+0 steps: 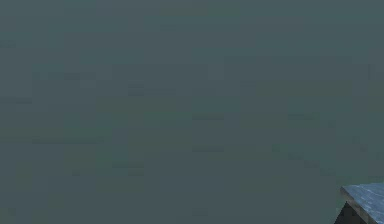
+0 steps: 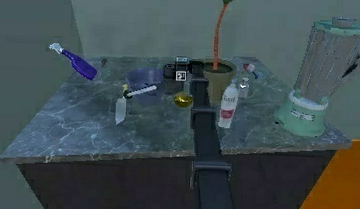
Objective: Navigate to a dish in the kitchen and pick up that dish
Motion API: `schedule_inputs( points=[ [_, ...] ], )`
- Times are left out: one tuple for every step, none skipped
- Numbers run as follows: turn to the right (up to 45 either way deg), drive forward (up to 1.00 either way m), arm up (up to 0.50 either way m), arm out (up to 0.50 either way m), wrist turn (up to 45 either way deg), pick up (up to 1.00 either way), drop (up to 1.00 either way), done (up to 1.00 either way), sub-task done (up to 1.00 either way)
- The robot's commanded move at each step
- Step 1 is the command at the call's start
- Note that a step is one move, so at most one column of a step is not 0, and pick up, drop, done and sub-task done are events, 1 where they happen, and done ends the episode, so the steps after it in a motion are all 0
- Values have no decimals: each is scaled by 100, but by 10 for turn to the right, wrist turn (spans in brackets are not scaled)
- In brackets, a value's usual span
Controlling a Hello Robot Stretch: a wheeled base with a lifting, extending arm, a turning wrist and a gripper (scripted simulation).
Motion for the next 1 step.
schedule_inputs(
  points=[
    [0, 0, 0, 0, 0, 100, 0, 0, 0]
  ],
)
